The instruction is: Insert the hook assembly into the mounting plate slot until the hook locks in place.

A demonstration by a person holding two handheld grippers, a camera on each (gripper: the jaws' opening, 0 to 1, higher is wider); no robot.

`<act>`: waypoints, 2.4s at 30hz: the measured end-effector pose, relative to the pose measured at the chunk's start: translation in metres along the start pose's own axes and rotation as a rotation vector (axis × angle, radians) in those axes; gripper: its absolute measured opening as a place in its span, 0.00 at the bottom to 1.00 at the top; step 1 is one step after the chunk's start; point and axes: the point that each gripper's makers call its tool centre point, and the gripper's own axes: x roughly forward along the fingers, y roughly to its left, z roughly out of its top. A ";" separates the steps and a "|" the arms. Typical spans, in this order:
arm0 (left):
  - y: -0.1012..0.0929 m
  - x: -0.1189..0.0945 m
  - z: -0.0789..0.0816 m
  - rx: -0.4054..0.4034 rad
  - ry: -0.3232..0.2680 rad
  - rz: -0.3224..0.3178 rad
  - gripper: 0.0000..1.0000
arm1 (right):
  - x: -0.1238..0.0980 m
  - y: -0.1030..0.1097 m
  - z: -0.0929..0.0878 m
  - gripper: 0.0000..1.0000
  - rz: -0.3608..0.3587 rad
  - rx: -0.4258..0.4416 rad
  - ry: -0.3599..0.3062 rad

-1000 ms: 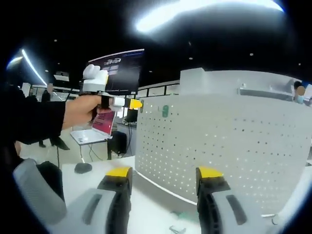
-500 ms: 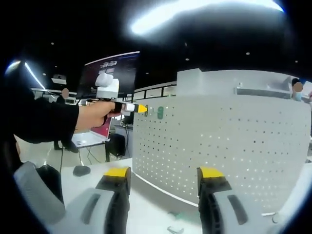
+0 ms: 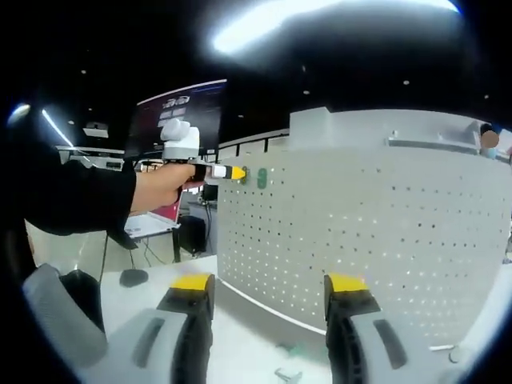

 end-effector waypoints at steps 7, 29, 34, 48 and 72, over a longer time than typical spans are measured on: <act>0.001 0.001 0.001 0.015 -0.016 0.007 0.02 | 0.001 0.000 -0.004 0.53 0.001 0.002 0.014; -0.007 0.003 0.002 0.416 -0.016 0.049 0.03 | 0.002 -0.001 -0.010 0.52 0.004 0.019 0.032; -0.004 0.004 0.001 0.307 -0.035 0.022 0.03 | 0.002 -0.003 -0.012 0.51 0.002 0.021 0.037; 0.001 0.003 -0.009 0.066 -0.065 0.019 0.07 | 0.002 -0.002 -0.011 0.51 0.005 0.023 0.035; -0.019 -0.038 -0.016 0.042 -0.042 -0.012 0.40 | 0.001 0.003 -0.006 0.51 0.016 0.004 0.024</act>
